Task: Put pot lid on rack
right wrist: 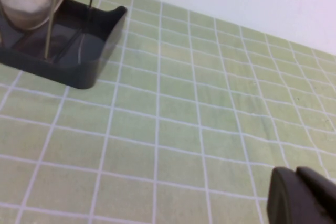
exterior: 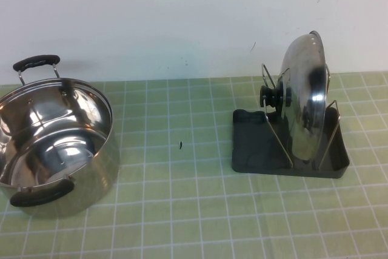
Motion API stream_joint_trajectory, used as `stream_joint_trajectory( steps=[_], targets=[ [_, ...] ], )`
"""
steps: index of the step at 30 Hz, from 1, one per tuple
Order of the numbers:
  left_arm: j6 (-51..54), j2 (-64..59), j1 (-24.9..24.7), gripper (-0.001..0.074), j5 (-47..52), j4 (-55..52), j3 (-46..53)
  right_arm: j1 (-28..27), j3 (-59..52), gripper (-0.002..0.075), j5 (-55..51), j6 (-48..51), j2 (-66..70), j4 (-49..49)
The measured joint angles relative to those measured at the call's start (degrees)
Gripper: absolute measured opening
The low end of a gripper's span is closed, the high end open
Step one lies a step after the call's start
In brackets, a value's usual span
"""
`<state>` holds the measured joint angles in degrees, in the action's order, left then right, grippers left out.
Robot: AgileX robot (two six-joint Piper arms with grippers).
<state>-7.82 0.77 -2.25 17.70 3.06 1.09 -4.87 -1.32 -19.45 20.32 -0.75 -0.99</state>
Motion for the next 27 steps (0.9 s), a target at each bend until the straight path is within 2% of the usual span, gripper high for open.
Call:
stream_joint_trajectory(
  steps=[18, 23, 27],
  targets=[
    [0.1, 0.0, 0.0, -0.0001, 0.0, 0.0, 0.0, -0.5, 0.0, -0.0001, 0.0, -2.8, 0.0, 1.5],
    [0.1, 0.0, 0.0, -0.0002, 0.0, 0.0, 0.0, 1.5, -0.1, -0.0001, 0.6, -2.9, 0.0, 1.8],
    [0.1, 0.0, 0.0, -0.0001, 0.0, 0.0, 0.0, 2.3, -0.1, -0.0001, 0.7, -6.8, 0.0, 2.0]
  ],
)
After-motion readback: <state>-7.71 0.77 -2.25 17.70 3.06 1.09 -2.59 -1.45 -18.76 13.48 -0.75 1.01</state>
